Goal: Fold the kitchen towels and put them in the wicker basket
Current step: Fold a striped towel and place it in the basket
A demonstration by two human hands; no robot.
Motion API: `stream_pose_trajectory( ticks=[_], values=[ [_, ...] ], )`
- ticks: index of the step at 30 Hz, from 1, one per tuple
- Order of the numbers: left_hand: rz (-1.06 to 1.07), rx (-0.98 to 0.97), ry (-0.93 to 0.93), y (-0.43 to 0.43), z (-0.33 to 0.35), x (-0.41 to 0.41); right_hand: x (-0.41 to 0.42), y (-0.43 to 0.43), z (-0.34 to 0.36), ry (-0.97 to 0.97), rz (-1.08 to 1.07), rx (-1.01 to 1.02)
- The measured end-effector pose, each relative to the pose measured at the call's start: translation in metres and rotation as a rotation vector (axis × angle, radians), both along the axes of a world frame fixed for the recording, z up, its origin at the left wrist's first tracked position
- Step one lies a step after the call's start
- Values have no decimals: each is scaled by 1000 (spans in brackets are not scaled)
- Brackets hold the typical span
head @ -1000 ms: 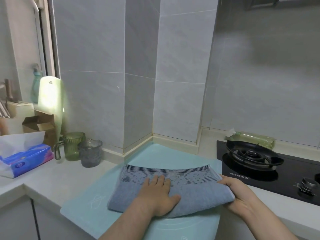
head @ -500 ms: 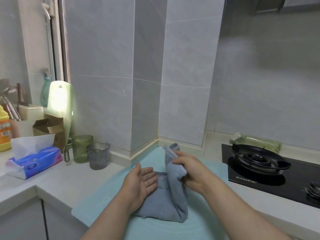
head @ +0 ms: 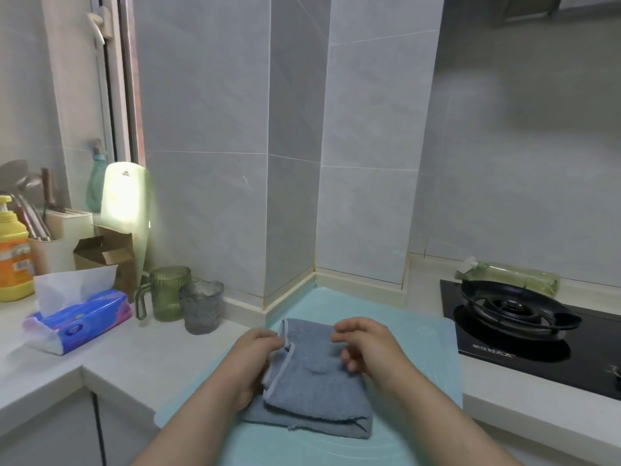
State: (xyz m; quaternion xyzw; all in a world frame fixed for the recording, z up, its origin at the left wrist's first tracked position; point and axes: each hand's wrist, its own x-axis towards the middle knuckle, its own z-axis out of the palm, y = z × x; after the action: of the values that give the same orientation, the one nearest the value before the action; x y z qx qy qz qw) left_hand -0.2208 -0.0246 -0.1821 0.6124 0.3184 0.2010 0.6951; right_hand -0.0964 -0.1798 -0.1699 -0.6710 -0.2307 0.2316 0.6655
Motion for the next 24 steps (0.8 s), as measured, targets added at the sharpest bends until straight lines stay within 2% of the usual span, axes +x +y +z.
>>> stream_pose_trajectory(
  ticks=[2, 4, 7, 11, 15, 18, 21, 24],
  values=[
    [11, 148, 77, 0, 5, 4, 9, -8, -14, -258, -99, -167],
    [1, 218, 136, -1, 10, 11, 8, -11, -27, -519, -19, -338],
    [-12, 252, 209, 2, 12, 20, 5, -8, -41, -731, 55, -401],
    [-77, 285, 239, -1, 6, 25, 8, -4, -56, -770, 58, -396],
    [-59, 472, 310, -4, -7, 26, 9, -6, -58, -772, 71, -372],
    [39, 380, 261, 2, -11, 22, 8, -7, -58, -815, 53, -393],
    [66, 264, 292, 11, -7, 19, 5, -9, -57, -812, 52, -381],
    [71, 254, 313, 11, 0, 22, 4, -11, -57, -801, 56, -374]
  ],
)
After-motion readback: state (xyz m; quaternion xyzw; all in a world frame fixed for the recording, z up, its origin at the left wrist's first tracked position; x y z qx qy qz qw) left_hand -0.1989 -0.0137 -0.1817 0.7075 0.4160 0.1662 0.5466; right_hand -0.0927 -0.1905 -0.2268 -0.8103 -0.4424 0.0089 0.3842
